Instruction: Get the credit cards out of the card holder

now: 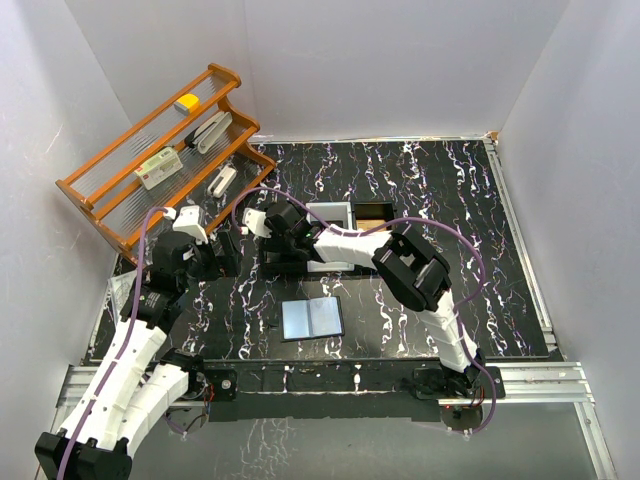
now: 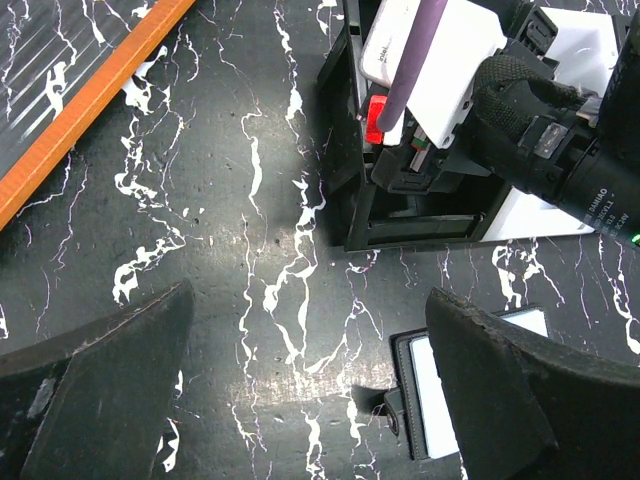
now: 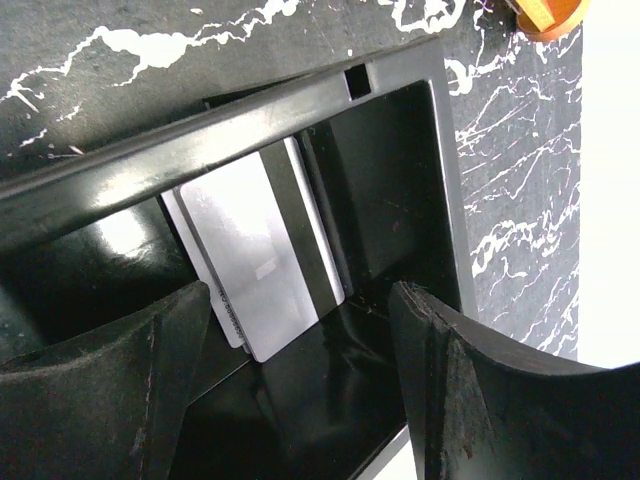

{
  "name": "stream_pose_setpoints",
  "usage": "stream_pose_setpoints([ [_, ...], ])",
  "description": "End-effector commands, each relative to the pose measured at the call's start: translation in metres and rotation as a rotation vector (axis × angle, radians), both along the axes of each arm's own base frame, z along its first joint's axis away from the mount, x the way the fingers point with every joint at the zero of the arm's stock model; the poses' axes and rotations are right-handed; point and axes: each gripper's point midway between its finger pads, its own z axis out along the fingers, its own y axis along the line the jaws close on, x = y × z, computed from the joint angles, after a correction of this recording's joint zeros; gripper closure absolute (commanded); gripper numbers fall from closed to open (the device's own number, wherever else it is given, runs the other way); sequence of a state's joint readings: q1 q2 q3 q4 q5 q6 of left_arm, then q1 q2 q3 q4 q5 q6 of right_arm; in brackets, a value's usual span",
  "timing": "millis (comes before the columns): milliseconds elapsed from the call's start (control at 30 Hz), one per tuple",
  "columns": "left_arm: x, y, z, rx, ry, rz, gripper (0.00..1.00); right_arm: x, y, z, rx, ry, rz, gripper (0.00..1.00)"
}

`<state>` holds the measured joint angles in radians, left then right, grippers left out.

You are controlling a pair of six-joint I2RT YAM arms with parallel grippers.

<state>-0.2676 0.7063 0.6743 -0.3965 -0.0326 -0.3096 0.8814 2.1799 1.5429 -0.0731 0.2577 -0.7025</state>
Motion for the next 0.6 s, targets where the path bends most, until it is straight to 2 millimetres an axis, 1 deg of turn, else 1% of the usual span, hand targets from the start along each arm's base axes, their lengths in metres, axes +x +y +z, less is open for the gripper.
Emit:
stream_pose_setpoints([
  [0, 0.001, -0.003, 0.001, -0.002, -0.006, -0.024, 0.01, 0.009, 0.02, 0.068, 0.166, -0.067, 0.002, 0.29],
  [67, 0.001, -0.004, 0.0, -0.002, -0.002, -0.026, 0.01, 0.009, 0.022, 0.075, 0.198, -0.064, -0.005, 0.29],
  [133, 0.001, -0.004, 0.0, -0.003, -0.002, -0.025, 0.01, 0.008, 0.024, 0.09, 0.253, -0.066, -0.02, 0.28],
  [233, 0.001, -0.002, 0.0, 0.0, 0.0, -0.016, 0.01, 0.003, 0.024, 0.13, 0.394, -0.08, -0.04, 0.28],
  [300, 0.002, 0.001, 0.0, 0.003, 0.0, 0.004, 0.01, -0.004, 0.016, 0.16, 0.506, -0.109, -0.073, 0.26],
  [367, 0.001, 0.004, 0.001, 0.005, 0.002, 0.027, 0.01, -0.013, -0.005, 0.182, 0.626, -0.14, -0.146, 0.16],
  [400, 0.001, 0.005, 0.001, 0.004, 0.002, 0.036, 0.01, -0.018, -0.017, 0.191, 0.699, -0.148, -0.199, 0.12],
  [433, 0.001, 0.006, 0.002, 0.002, 0.001, 0.043, 0.01, -0.025, -0.034, 0.205, 0.774, -0.16, -0.249, 0.09],
  [500, 0.0, 0.008, 0.002, 0.003, 0.003, 0.052, 0.01, -0.042, -0.059, 0.21, 0.86, -0.127, -0.325, 0.05],
  [567, -0.001, 0.005, 0.0, -0.012, 0.017, 0.046, 0.01, -0.063, -0.075, 0.197, 0.91, -0.019, -0.38, 0.03],
])
